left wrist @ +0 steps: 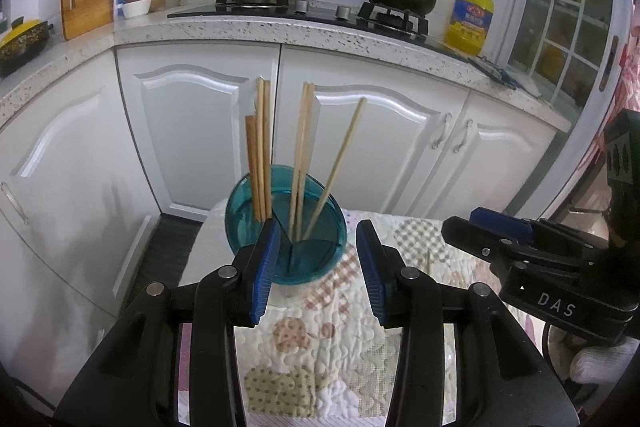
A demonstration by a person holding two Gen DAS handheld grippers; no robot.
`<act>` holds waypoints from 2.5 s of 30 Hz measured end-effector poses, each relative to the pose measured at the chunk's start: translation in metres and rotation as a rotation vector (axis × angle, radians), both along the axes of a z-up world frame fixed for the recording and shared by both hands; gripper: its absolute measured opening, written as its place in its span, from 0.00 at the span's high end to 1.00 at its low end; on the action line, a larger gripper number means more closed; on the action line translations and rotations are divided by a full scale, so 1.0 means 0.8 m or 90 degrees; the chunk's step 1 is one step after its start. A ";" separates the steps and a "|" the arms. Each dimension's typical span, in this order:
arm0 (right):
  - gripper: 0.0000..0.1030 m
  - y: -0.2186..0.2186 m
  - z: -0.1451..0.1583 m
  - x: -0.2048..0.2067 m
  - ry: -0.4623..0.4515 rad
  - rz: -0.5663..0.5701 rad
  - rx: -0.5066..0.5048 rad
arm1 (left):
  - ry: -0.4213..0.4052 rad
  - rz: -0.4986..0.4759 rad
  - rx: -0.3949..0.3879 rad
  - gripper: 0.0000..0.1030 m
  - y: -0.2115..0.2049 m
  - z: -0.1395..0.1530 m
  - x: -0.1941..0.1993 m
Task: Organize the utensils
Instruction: 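Move both open grippers back to the utensils on the cloth, then grasp a fork with the left gripper while the right grasps a chopstick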
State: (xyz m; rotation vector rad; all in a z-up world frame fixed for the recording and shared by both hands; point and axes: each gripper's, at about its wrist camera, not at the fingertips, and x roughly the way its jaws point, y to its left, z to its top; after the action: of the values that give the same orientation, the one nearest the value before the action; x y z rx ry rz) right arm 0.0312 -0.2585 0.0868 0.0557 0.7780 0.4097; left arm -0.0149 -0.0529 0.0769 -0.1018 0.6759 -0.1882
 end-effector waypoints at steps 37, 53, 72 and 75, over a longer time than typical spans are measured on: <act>0.66 -0.142 -0.219 0.063 0.267 -0.138 0.077 | 0.189 -0.106 -0.008 0.55 -0.070 -0.129 0.022; 0.91 -0.187 -0.211 0.035 0.269 -0.084 0.044 | 0.270 -0.204 0.012 0.56 -0.161 -0.198 0.077; 0.87 -0.213 -0.229 0.058 0.289 -0.125 0.072 | 0.278 -0.211 0.008 0.94 -0.168 -0.213 0.099; 0.90 -0.208 -0.223 0.055 0.282 -0.111 0.074 | 0.261 -0.209 -0.006 0.94 -0.151 -0.195 0.087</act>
State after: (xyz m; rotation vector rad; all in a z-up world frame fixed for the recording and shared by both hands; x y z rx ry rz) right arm 0.0755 -0.4249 -0.0920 0.3293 1.1751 0.2787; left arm 0.0549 -0.1737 -0.0790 -0.0374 1.0997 -0.4946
